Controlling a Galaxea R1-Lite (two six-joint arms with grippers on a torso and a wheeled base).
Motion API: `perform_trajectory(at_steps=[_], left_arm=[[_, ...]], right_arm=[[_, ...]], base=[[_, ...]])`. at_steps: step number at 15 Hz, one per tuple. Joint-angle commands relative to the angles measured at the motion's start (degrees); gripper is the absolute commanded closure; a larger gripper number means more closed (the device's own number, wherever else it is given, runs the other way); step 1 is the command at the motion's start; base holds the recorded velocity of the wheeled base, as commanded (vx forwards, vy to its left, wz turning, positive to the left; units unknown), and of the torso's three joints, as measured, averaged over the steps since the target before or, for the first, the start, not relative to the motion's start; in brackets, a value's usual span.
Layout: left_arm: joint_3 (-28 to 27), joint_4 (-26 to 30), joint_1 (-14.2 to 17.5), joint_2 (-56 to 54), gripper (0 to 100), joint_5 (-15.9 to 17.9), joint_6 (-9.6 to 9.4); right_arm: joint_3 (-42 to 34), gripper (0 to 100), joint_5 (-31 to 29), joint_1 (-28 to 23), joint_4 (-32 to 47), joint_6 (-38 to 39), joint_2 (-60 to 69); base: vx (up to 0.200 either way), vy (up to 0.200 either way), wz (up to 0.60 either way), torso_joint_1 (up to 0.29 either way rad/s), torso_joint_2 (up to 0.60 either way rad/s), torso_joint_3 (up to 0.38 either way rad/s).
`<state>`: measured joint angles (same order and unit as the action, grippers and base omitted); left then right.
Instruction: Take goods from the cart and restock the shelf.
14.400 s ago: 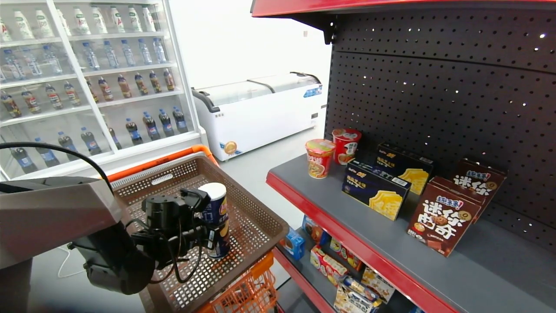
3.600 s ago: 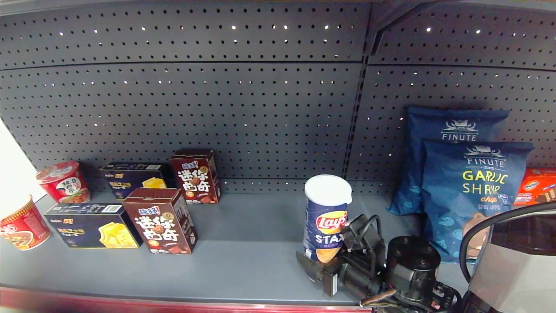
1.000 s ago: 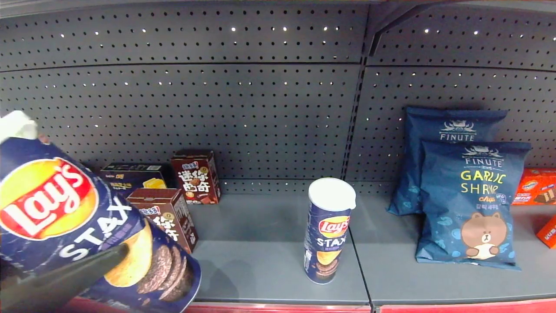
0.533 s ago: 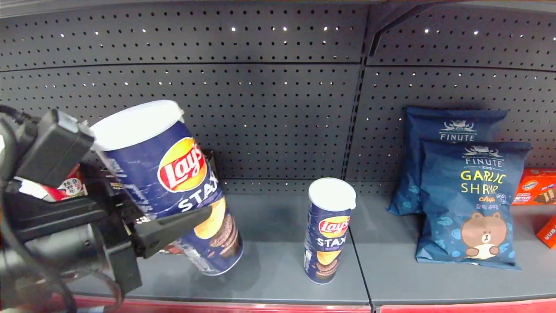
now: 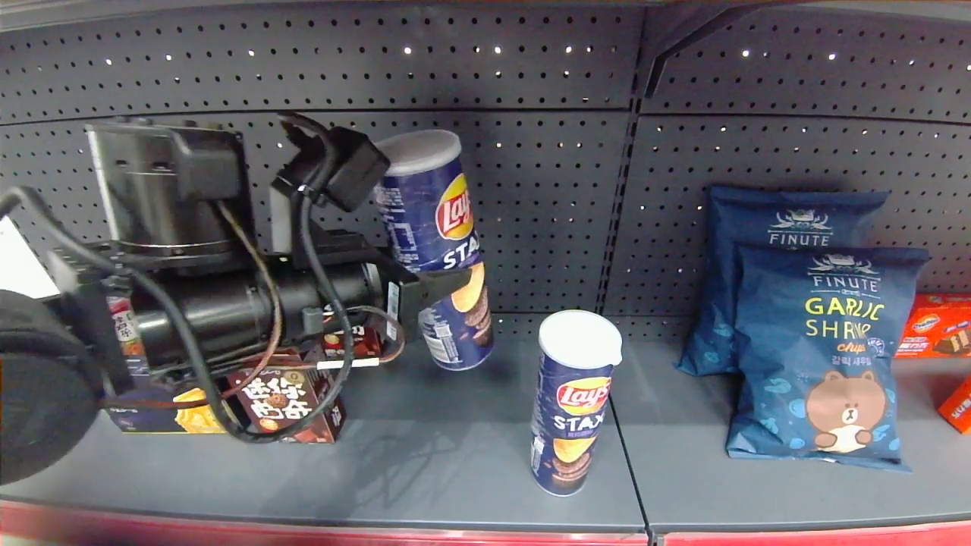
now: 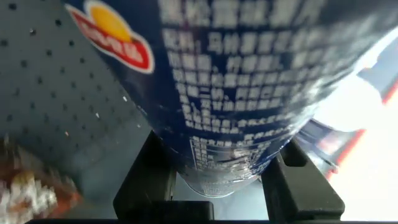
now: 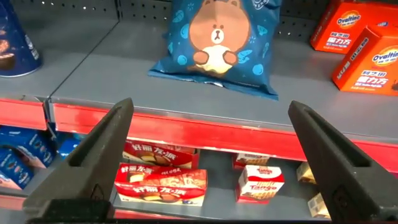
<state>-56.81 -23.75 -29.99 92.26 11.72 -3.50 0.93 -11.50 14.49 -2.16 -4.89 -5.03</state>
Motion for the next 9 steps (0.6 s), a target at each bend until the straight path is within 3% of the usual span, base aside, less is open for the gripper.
perform_trajectory(at_steps=[1,3,4,6,9], left_arm=[[-4.80,-1.30,2.04,10.22,100,4.72,-2.48],[-5.95,-3.06,3.27,15.06,100,10.26,-7.84],[-7.09,-5.08,3.45,17.96,100,10.61,-8.81],[-11.13,-6.57,3.36,22.70,100,10.70,-8.89],[-15.09,-6.75,3.36,26.92,100,13.42,-9.33]], right_arm=[[-0.05,0,-0.02,0.01,-0.04,0.41,-0.33],[-0.05,0,-0.02,0.01,-0.04,0.49,-0.33],[-0.05,0,-0.02,0.01,-0.04,0.49,-0.33],[0.04,0,0.07,0.01,-0.04,0.41,-0.33],[-0.05,0,0.07,0.01,-0.04,0.32,-0.33]], base=[[0.000,0.000,0.00,0.000,0.00,0.000],[0.000,0.000,0.00,0.000,0.00,0.000],[0.000,0.000,0.00,0.000,0.00,0.000],[0.000,0.000,0.00,0.000,0.00,0.000],[0.000,0.000,0.00,0.000,0.00,0.000]])
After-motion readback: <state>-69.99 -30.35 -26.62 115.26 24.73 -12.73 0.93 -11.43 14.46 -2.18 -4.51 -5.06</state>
